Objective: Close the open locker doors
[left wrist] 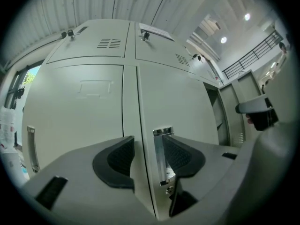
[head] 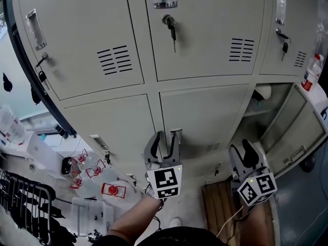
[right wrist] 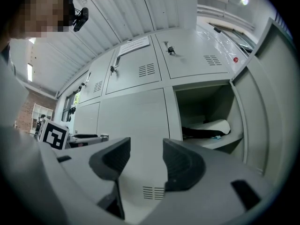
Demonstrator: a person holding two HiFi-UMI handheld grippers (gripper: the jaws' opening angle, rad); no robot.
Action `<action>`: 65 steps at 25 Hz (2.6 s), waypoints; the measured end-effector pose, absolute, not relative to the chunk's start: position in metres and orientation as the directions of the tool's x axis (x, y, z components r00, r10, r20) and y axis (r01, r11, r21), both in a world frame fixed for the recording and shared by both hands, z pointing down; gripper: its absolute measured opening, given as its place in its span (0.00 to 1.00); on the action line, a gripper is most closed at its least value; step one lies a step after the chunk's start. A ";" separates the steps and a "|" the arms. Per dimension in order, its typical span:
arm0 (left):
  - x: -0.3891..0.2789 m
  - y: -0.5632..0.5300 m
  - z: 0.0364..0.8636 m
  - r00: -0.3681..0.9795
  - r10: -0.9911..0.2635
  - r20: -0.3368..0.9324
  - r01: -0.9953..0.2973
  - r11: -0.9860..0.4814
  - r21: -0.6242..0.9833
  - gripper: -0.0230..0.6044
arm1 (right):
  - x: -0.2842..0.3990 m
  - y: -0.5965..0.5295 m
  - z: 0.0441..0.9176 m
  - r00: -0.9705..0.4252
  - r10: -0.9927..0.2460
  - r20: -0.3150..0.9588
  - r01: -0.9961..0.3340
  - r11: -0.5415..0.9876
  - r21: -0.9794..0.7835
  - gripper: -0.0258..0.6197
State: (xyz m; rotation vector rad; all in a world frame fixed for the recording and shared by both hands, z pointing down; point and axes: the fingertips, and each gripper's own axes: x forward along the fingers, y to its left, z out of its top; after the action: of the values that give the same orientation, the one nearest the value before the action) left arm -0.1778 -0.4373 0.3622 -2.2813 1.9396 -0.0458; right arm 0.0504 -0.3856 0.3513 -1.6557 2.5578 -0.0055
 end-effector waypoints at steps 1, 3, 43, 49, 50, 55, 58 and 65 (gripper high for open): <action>-0.177 -0.435 0.362 0.169 -0.982 -0.078 -0.978 -0.157 -0.139 0.35 | 0.050 -0.386 0.352 -0.407 -0.910 -0.077 -0.910 0.412 -0.056 0.36; -0.173 -0.429 0.358 0.180 -0.978 -0.102 -0.973 -0.162 -0.162 0.35 | 0.049 -0.387 0.354 -0.408 -0.910 -0.076 -0.909 0.413 -0.060 0.36; -0.145 -0.441 0.351 0.367 -0.929 -0.048 -0.927 -0.362 -0.099 0.32 | 0.053 -0.389 0.361 -0.374 -0.925 -0.074 -0.921 0.379 -0.085 0.36; -0.128 -0.430 0.357 0.445 -0.895 -0.039 -0.892 -0.439 -0.104 0.33 | 0.054 -0.384 0.362 -0.350 -0.934 -0.073 -0.931 0.356 -0.085 0.36; -0.123 -0.428 0.357 0.464 -0.885 -0.036 -0.882 -0.459 -0.108 0.33 | 0.055 -0.383 0.362 -0.346 -0.935 -0.074 -0.933 0.351 -0.083 0.36; -0.093 -0.414 0.358 0.579 -0.815 -0.031 -0.813 -0.574 -0.101 0.36 | 0.066 -0.370 0.358 -0.299 -0.951 -0.076 -0.950 0.304 -0.071 0.36; -0.071 -0.407 0.358 0.651 -0.758 -0.034 -0.758 -0.648 -0.080 0.38 | 0.080 -0.358 0.357 -0.247 -0.966 -0.080 -0.965 0.252 -0.067 0.36; -0.013 -0.389 0.362 0.786 -0.617 -0.039 -0.618 -0.785 -0.039 0.42 | 0.127 -0.325 0.364 -0.098 -0.992 -0.079 -0.993 0.104 -0.064 0.36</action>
State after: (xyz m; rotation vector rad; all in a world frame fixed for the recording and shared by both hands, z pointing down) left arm -0.0134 -0.3891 0.3625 -2.9220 1.0115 0.0376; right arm 0.1275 -0.3251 0.3636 -2.0377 2.2556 0.0077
